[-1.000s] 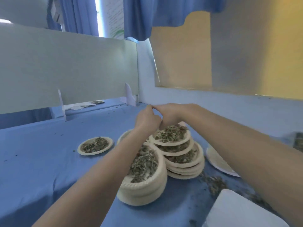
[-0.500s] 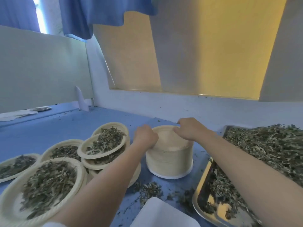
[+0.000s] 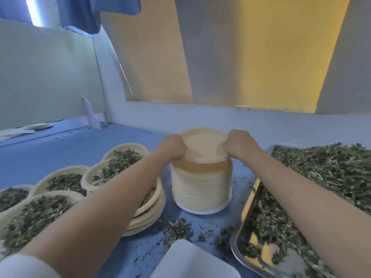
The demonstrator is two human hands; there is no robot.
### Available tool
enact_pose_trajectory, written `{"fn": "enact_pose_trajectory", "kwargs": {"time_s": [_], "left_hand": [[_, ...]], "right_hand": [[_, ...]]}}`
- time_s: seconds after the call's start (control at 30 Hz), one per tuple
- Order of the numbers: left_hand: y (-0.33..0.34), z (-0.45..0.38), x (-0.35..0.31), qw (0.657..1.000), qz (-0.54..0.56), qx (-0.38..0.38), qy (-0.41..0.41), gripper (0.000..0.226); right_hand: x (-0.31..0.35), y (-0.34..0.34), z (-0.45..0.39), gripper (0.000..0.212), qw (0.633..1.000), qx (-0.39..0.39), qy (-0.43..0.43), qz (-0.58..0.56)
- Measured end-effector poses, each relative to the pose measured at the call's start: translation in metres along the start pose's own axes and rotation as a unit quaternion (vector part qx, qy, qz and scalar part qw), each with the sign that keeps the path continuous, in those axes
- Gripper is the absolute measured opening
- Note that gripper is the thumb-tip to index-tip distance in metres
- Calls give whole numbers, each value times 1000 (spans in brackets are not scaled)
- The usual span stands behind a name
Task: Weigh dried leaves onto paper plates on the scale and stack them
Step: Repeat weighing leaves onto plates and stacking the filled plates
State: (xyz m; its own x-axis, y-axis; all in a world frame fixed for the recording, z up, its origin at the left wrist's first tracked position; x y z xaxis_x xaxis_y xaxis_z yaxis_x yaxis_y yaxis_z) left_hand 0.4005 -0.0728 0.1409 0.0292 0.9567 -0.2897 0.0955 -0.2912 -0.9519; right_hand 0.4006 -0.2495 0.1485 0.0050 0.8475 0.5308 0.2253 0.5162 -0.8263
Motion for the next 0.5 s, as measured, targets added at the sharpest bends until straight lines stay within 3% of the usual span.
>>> {"fn": "enact_pose_trajectory", "kwargs": {"time_s": [0.13,0.27,0.33,0.5], "left_hand": [[-42,30,-6,998,28,-43,20,31],[-58,84,6,993,86,-72,30,19],[-47,112,18,993,97,-55,26,9],[10,171,59,989,149,0,-23,10]], "right_hand": [[16,-32,27,39,1000,-18,-21,-12],[20,-45,82,35,998,-5,-56,-42],[20,-41,113,32,997,12,-62,-41],[0,12,180,30,996,78,-35,-5]]}}
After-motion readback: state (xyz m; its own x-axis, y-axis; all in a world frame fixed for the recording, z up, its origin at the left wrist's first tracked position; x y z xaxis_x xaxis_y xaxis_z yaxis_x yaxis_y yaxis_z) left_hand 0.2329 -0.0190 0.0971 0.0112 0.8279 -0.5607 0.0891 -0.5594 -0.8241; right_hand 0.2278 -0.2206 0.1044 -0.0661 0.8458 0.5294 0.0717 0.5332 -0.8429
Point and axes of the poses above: each hand's wrist, its own z-axis away from the middle knuckle, its own y-axis out of the palm, x = y × z, the point moved 10 cm from there along -z, towards the middle knuckle, and after that the axes turned 8 degrees about -z, right-handed, at the moved point
